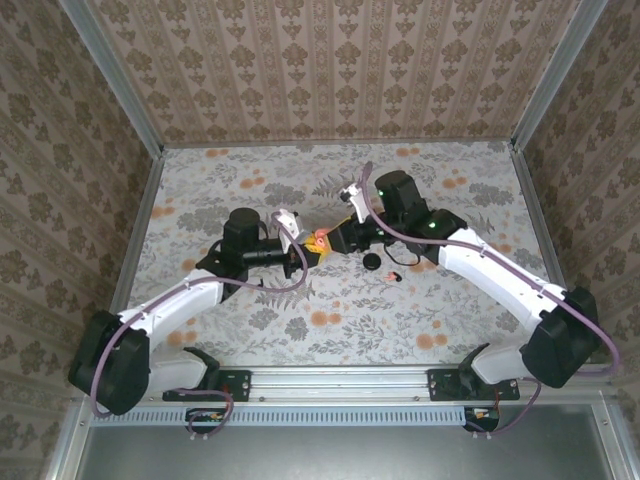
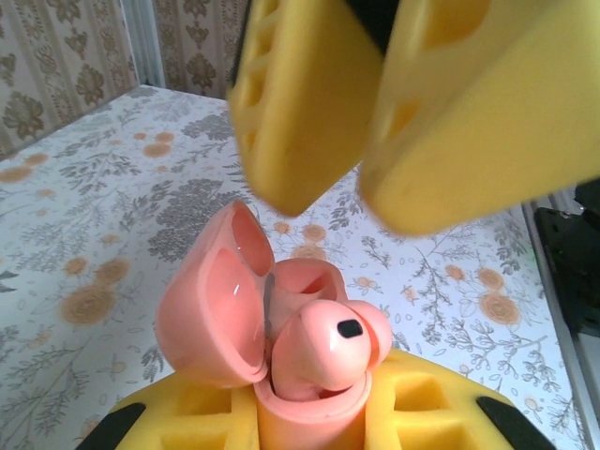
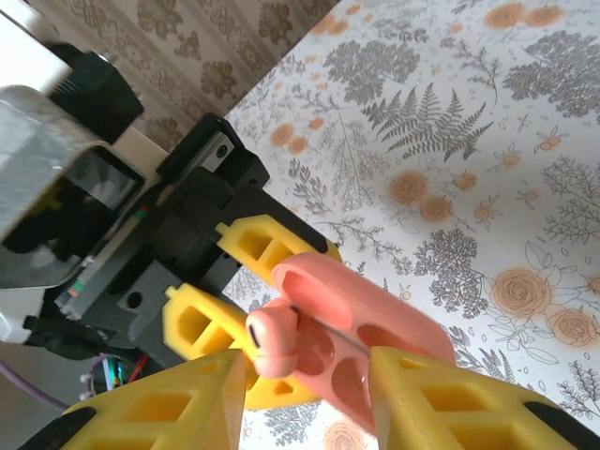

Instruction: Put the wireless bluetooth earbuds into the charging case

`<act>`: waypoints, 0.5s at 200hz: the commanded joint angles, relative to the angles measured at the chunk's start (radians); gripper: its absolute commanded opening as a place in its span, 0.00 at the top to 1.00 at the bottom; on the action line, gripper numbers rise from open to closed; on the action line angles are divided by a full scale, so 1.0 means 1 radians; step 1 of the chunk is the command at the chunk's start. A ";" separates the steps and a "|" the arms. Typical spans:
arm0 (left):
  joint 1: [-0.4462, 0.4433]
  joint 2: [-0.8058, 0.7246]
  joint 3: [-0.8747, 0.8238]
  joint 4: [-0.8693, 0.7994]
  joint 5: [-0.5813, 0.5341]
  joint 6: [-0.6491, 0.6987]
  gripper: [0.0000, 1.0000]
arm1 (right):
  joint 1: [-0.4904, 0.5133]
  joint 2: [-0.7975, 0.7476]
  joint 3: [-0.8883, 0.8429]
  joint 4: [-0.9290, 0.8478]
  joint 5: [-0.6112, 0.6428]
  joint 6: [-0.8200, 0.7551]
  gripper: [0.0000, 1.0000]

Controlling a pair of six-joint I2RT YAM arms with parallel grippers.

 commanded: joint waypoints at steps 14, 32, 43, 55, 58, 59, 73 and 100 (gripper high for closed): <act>-0.009 -0.019 0.001 0.025 -0.032 0.022 0.84 | -0.002 -0.092 -0.055 0.044 0.047 0.108 0.60; -0.010 -0.017 -0.003 0.036 -0.028 0.016 0.84 | 0.016 -0.133 -0.087 0.045 0.082 0.127 0.60; -0.010 -0.014 -0.004 0.042 -0.028 0.012 0.84 | 0.031 -0.154 -0.108 0.053 0.103 0.139 0.60; -0.012 -0.012 -0.003 0.046 -0.026 0.009 0.84 | 0.046 -0.172 -0.130 0.067 0.132 0.165 0.60; -0.012 -0.012 -0.003 0.046 -0.026 0.008 0.84 | 0.048 -0.174 -0.135 0.070 0.140 0.173 0.60; -0.012 -0.012 -0.003 0.047 -0.026 0.008 0.84 | 0.050 -0.174 -0.136 0.071 0.143 0.177 0.60; -0.012 -0.012 -0.003 0.048 -0.026 0.007 0.84 | 0.066 -0.175 -0.151 0.085 0.168 0.216 0.60; -0.013 -0.009 -0.003 0.050 -0.028 0.006 0.84 | 0.096 -0.149 -0.160 0.112 0.197 0.282 0.65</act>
